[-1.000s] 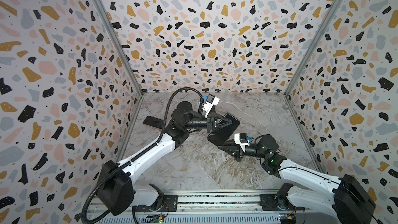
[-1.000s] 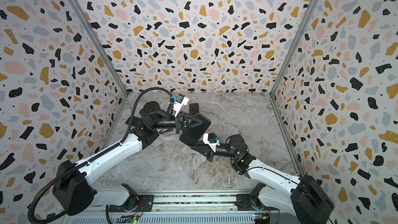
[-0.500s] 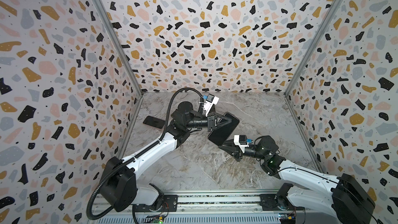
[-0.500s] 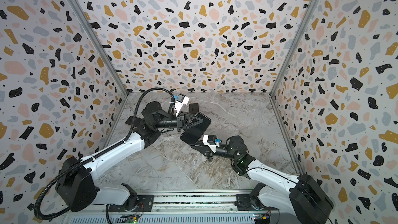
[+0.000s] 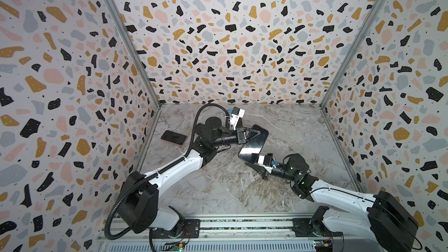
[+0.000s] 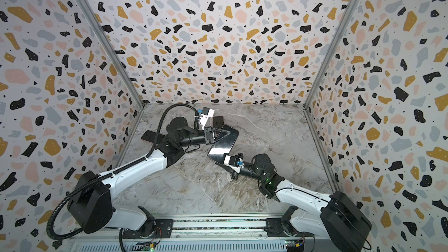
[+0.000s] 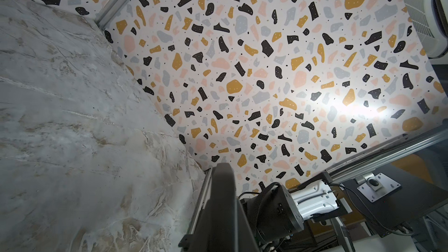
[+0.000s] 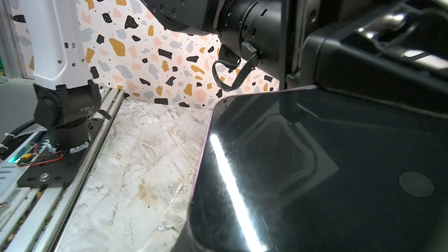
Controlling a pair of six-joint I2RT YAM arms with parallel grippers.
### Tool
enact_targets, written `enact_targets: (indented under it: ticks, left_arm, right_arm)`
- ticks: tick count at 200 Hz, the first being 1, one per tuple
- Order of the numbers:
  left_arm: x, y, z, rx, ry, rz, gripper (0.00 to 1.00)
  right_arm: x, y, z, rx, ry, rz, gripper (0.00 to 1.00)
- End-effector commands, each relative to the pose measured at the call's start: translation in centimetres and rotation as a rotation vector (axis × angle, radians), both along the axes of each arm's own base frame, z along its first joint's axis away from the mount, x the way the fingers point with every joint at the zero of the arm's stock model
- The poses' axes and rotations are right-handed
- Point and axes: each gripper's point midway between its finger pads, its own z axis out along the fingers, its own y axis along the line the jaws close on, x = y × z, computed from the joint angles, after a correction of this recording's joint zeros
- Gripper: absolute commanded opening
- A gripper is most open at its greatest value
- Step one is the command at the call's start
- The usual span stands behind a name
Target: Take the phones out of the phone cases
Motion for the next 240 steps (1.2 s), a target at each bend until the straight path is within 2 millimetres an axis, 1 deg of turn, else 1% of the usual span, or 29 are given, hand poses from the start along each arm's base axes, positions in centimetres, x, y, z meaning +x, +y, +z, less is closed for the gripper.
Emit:
enact_targets:
  ticks: [1,13,37,60,71,89,97,106,126,134,146,164,179,203,240]
  left_arm:
    - [-0.1,-0.2,0.1,-0.031,-0.018,0.016,0.00]
    - [-0.2,0.0,0.9,-0.044,-0.031,0.016,0.00]
    - [-0.5,0.7,2.4,-0.065,-0.060,0.018,0.00]
    - [-0.9,1.2,3.6,-0.084,-0.087,0.022,0.00]
    - [-1.1,1.6,4.1,-0.101,-0.098,0.026,0.00]
    - [-1.9,2.5,6.0,-0.183,-0.124,0.035,0.00]
    - [-2.4,3.0,6.9,-0.230,-0.136,0.042,0.00]
    - [-2.6,3.5,7.5,-0.269,-0.131,0.052,0.00]
    - [-2.7,4.2,7.9,-0.321,-0.102,0.093,0.00]
    - [-2.5,4.6,7.9,-0.345,-0.081,0.117,0.00]
    - [-2.6,5.4,8.5,-0.413,-0.059,0.139,0.00]
    - [-2.4,5.8,8.5,-0.482,-0.001,0.164,0.00]
    - [-2.3,6.0,8.3,-0.517,0.027,0.182,0.00]
    - [-2.2,5.8,8.4,-0.539,0.036,0.191,0.00]
    - [-2.3,5.0,8.3,-0.527,0.036,0.185,0.00]
  right_arm:
    - [-1.8,-1.0,6.6,0.188,-0.188,0.009,0.29]
    - [-2.1,-1.5,6.0,0.191,-0.175,0.008,0.34]
    - [-2.9,-2.6,5.0,0.195,-0.125,0.004,0.51]
    - [-2.8,-3.6,4.6,0.221,-0.025,-0.020,0.58]
    - [-2.4,-4.0,4.5,0.240,0.060,-0.032,0.60]
    - [-1.6,-4.8,4.5,0.284,0.229,-0.041,0.60]
    - [-1.1,-5.4,4.6,0.327,0.311,-0.057,0.59]
    - [-0.6,-6.1,4.9,0.383,0.403,-0.075,0.59]
    - [-1.7,-6.1,5.9,0.423,0.501,0.014,0.60]
    - [-1.8,-6.0,6.0,0.437,0.547,0.030,0.60]
    - [-1.9,-5.7,5.7,0.434,0.598,0.052,0.60]
    - [-2.5,-5.2,5.8,0.438,0.646,0.099,0.60]
    - [-3.1,-4.4,5.9,0.428,0.673,0.139,0.60]
    - [-3.6,-3.4,6.1,0.418,0.697,0.169,0.60]
    - [-3.8,-3.2,6.3,0.428,0.714,0.190,0.60]
